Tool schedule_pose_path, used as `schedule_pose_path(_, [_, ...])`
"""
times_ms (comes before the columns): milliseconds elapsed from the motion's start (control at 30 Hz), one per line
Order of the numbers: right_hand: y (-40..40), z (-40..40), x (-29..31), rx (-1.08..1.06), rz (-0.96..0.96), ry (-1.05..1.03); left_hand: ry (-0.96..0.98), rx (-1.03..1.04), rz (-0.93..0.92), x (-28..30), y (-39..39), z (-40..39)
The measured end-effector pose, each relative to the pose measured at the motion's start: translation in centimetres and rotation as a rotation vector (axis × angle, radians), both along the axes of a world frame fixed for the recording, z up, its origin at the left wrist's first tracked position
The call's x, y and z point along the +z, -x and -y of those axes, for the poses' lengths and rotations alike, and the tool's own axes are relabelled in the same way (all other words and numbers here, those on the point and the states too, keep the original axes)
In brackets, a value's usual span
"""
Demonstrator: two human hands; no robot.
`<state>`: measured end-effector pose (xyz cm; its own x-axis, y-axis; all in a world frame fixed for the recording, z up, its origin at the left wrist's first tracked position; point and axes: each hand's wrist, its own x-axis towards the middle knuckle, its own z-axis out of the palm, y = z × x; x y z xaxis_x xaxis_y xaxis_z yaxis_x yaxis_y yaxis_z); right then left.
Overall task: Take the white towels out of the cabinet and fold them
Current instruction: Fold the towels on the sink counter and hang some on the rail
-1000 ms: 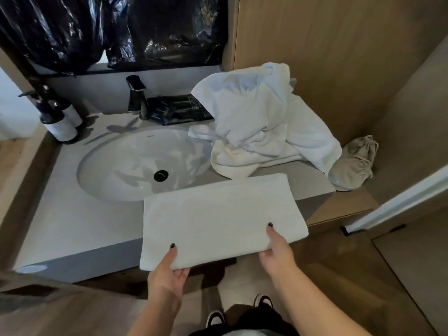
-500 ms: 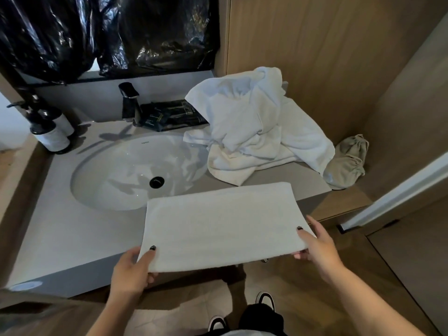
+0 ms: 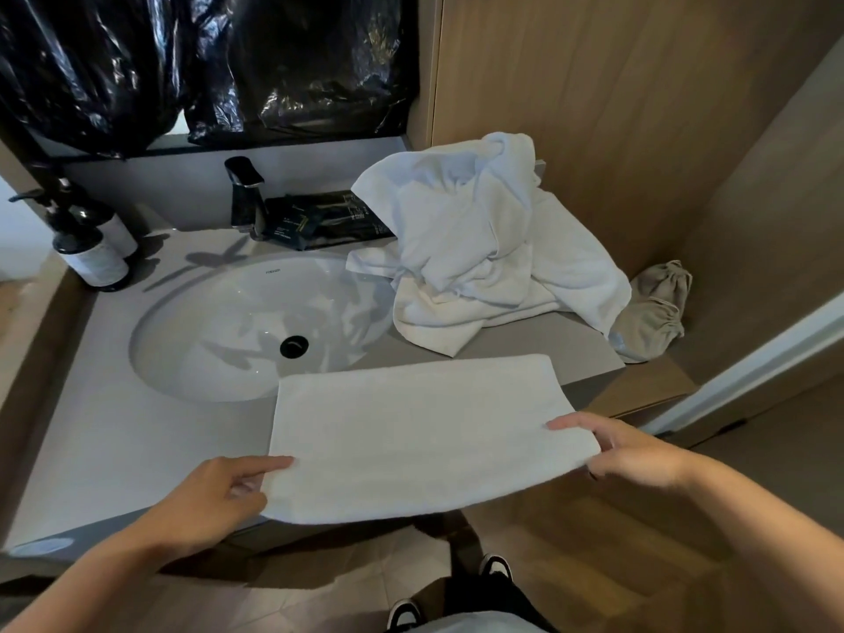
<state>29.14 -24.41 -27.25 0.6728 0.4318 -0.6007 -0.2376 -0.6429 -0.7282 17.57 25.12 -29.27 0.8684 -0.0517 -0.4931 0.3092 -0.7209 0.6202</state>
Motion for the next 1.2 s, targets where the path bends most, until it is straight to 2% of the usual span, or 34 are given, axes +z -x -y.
schedule_pose_path(67, [-0.2, 0.0, -0.2, 0.081, 0.128, 0.132, -0.057, -0.05, 0.018, -0.6, -0.2, 0.1])
schedule_pose_path(167, [-0.4, -0.3, -1.1, -0.05, 0.333, 0.089, -0.122, -0.01, 0.123, -2.2, -0.6, 1.0])
schedule_pose_path(267, [-0.8, 0.0, -2.1, -0.188, 0.41, 0.033, -0.056, 0.106, 0.254, -3.4, -0.7, 1.9])
schedule_pose_path(400, [-1.4, 0.6, -3.7, -0.172, 0.587, 0.19, 0.001, 0.157, 0.415, -3.8, -1.4, 2.4])
schedule_pose_path(467, [-1.8, 0.6, -4.6, -0.237, 0.694, 0.191, 0.009, 0.187, 0.469, -3.9, -1.9, 3.0])
schedule_pose_path(567, [-2.6, 0.3, -5.5, -0.37, 0.708, 0.157, 0.032, 0.337, 0.515, -4.4, -2.9, 3.8])
schedule_pose_path(700, [-3.4, -0.4, -6.2, -0.405, 0.678, 0.158, -0.001, 0.603, 0.53, -5.3, -4.0, 5.3])
schedule_pose_path(800, [-4.1, -1.0, -6.2, -0.443, 0.766, 0.175, 0.064, 0.781, 0.558, -5.2, -4.5, 6.8])
schedule_pose_path(933, [-5.2, -2.2, -5.7, -0.532, 0.876, 0.177, 0.179, 0.912, 0.603, -5.1, -4.8, 8.0])
schedule_pose_path(1033, [-5.8, -2.7, -5.2, -0.476, 0.972, 0.142, 0.257, 1.023, 0.599, -5.3, -5.3, 8.6])
schedule_pose_path(1200, [-5.8, -2.3, -5.2, -0.408, 0.893, 0.065, 0.152, 0.99, 0.568, -6.2, -5.5, 8.5])
